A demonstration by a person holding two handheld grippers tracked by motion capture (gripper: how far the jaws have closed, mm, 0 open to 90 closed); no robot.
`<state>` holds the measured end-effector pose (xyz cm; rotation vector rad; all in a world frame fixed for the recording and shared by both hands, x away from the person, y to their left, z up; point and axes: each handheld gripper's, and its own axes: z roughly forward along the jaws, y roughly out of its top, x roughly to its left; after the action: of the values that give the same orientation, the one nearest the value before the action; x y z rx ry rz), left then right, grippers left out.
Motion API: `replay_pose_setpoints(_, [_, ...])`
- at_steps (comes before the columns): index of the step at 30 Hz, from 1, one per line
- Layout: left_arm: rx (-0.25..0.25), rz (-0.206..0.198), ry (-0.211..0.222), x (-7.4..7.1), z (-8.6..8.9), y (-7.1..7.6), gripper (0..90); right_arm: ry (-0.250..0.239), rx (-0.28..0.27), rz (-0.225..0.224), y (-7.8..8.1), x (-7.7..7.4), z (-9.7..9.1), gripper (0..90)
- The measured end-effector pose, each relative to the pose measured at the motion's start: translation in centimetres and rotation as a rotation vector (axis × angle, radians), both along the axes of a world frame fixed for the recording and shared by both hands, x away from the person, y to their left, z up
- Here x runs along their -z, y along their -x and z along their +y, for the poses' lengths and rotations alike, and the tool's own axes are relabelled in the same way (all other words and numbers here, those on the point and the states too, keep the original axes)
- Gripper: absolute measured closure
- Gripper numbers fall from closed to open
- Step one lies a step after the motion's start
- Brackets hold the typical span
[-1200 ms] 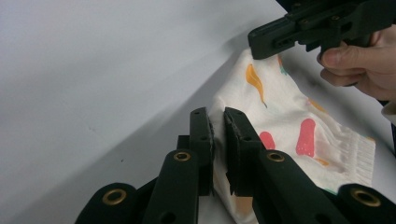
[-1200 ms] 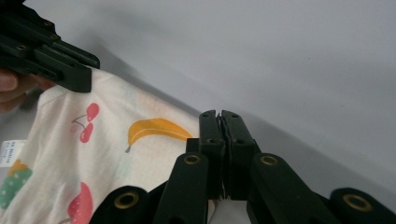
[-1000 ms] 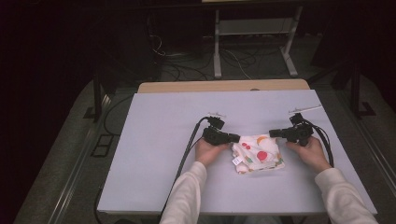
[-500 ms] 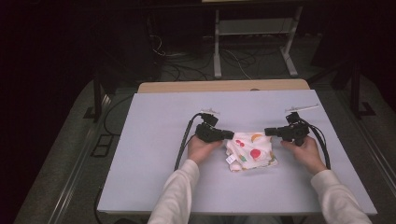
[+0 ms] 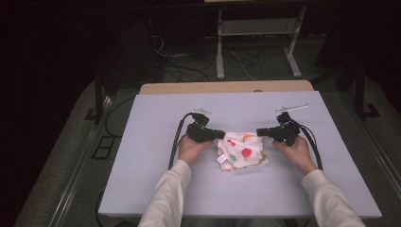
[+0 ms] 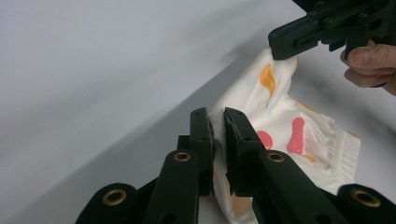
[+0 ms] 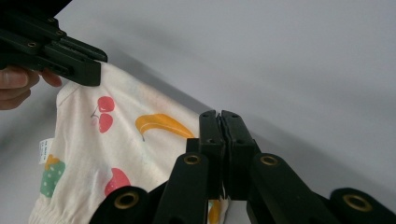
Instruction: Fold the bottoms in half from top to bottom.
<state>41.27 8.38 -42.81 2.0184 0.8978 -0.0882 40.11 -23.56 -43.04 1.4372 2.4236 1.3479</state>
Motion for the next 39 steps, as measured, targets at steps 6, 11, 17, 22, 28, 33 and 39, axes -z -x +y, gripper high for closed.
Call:
replay_pose_setpoints(6, [-0.013, -0.007, -0.019, 0.1, 0.7, -0.4, 81.8, 0.014, 0.008, 0.0, -0.5, 0.2, 1.2, 86.9])
replay_pose_setpoints(11, [-0.02, -0.003, -0.041, 0.5, 1.0, -0.8, 81.8, 0.007, 0.013, 0.006, -1.0, 0.1, 1.7, 86.9])
replay_pose_setpoints(17, [-0.028, 0.002, -0.059, 0.4, 1.3, -1.7, 81.8, 0.024, 0.009, 0.005, -1.3, 0.3, 2.3, 86.9])
replay_pose_setpoints(22, [-0.03, -0.022, -0.108, 0.5, 1.2, -2.1, 81.7, 0.027, 0.018, -0.002, -1.9, 0.4, 2.7, 86.9])
replay_pose_setpoints(28, [-0.065, -0.031, -0.093, 0.8, 1.7, -2.7, 81.7, 0.029, 0.03, -0.013, -2.7, 0.3, 3.3, 86.9])
replay_pose_setpoints(33, [-0.092, -0.09, -0.11, 0.9, 1.3, -2.6, 81.5, 0.064, 0.041, -0.021, -3.4, 1.0, 3.9, 86.9])
replay_pose_setpoints(39, [-0.133, -0.101, -0.087, 1.3, 1.3, -2.9, 81.5, 0.055, 0.066, -0.026, -4.0, 1.2, 3.7, 86.9])
